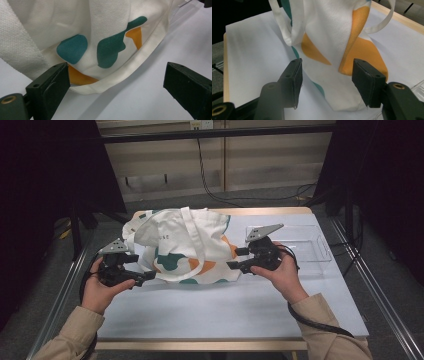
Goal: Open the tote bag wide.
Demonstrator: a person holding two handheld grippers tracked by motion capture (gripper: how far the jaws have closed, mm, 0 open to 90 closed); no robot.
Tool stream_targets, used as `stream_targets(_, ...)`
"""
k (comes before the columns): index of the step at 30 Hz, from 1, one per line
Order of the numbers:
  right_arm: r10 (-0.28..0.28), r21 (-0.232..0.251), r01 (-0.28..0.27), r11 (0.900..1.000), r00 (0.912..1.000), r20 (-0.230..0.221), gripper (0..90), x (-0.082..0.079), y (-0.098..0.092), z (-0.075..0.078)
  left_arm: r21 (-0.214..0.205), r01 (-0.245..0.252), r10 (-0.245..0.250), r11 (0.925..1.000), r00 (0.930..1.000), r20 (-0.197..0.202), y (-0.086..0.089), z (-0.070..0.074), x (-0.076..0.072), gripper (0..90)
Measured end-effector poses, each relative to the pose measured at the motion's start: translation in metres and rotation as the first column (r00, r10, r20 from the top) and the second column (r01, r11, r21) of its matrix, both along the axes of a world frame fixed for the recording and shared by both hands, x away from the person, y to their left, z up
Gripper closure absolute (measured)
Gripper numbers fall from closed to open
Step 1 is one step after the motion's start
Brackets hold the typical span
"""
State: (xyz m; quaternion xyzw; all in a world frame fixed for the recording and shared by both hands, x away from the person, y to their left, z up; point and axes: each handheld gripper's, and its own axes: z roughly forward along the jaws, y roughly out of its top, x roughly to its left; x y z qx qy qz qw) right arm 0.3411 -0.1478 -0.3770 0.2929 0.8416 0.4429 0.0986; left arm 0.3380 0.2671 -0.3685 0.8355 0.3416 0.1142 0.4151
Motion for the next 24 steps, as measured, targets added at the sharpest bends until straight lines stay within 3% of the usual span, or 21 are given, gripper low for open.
stream_targets(17,-0.027,0.016,0.026,0.9995,0.9994,0.023,47.9,0.015,0.014,0.004,0.008,0.002,-0.002,1.0,1.0,-0.003,-0.002,0.0,0.003,6.5)
stream_targets(24,-0.05,0.048,0.048,0.9977,0.9984,0.028,45.2,0.021,0.014,0.011,0.011,0.007,-0.007,0.9999,1.0,-0.005,-0.003,-0.001,0.003,6.5)
